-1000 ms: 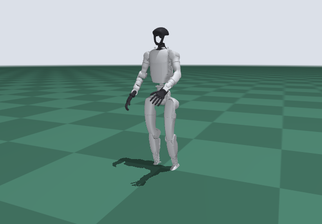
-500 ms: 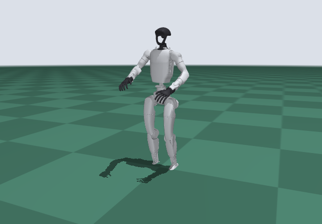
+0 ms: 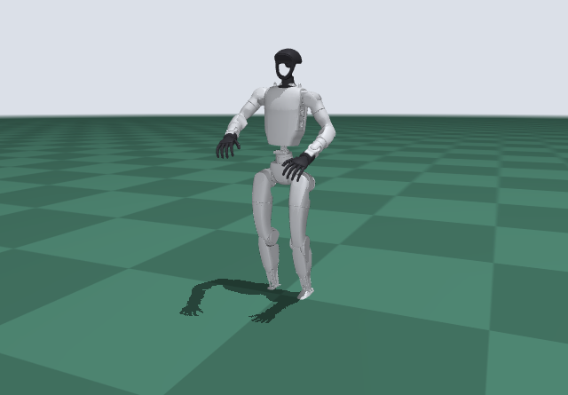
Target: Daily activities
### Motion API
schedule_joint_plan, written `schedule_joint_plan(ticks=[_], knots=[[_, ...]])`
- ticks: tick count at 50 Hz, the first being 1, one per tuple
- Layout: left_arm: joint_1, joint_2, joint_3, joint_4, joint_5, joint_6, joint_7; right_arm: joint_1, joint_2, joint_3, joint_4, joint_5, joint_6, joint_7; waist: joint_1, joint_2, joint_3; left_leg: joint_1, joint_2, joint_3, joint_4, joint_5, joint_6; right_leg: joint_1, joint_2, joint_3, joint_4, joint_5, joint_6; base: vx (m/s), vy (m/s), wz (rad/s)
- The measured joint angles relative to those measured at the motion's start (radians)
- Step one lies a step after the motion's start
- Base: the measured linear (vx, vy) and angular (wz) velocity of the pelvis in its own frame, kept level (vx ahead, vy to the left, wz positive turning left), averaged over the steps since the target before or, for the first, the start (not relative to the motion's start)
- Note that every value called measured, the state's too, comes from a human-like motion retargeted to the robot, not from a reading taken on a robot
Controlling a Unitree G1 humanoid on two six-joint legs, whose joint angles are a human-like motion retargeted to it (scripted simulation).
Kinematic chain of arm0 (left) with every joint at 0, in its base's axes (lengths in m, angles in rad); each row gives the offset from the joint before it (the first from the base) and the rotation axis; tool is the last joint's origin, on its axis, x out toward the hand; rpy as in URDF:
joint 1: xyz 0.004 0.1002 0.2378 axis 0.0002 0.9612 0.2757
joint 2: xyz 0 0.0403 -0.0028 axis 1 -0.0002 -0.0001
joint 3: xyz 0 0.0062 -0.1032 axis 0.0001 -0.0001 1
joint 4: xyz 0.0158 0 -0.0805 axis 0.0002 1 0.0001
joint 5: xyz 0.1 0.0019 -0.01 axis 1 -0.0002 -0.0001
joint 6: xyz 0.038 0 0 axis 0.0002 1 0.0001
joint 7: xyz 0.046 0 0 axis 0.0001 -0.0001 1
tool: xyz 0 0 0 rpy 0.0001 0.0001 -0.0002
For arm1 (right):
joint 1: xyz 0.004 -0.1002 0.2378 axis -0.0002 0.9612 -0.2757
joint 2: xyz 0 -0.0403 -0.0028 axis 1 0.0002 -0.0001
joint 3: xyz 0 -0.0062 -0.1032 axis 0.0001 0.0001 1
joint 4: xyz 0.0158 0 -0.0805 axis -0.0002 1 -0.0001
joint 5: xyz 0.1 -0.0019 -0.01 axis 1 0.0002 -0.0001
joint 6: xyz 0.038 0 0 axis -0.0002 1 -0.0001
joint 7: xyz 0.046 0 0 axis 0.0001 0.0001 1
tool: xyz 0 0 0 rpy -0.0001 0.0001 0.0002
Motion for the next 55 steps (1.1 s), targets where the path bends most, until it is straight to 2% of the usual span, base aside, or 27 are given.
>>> schedule_joint_plan(ticks=[17, 40, 48, 55], knots=[[0.005, -0.077, 0.061, 0.03, -0.042, 0.008, 0.061, 0.044, -0.025, -0.061, -0.027, -0.008, -0.011, -0.006, -0.001, 0.01, -0.007, -0.007, -0.01, -0.032, 0.001, -0.001, -0.006, -0.003, -0.006, -0.019, 0.022, -0.015, -0.016, 0.0, 0.0, 0.0], [-0.016, -0.106, 0.09, 0.078, -0.065, -0.002, 0.067, 0.048, 0.013, -0.061, 0.138, -0.051, -0.008, 0.029, 0.027, -0.006, -0.019, 0.001, -0.033, -0.06, -0.08, 0.038, 0.001, -0.02, -0.022, -0.041, 0.025, -0.003, -0.021, 0.0, 0.0, 0.0], [0.025, -0.008, 0.206, 0.121, -0.083, 0.027, 0.061, 0.109, 0.052, -0.111, 0.313, -0.016, 0.008, 0.111, 0.046, 0.001, -0.024, -0.003, -0.036, -0.069, -0.1, 0.048, 0.005, -0.025, -0.024, -0.052, 0.02, 0.006, -0.026, 0.0, 0.0, 0.0], [0.029, 0.034, 0.331, 0.074, -0.106, 0.057, 0.077, 0.228, 0.047, -0.208, 0.459, 0.023, 0.029, 0.174, 0.05, 0.011, -0.022, -0.009, -0.036, -0.077, -0.105, 0.049, 0.005, -0.02, -0.023, -0.064, 0.005, 0.019, -0.029, 0.0, 0.0, 0.0]])
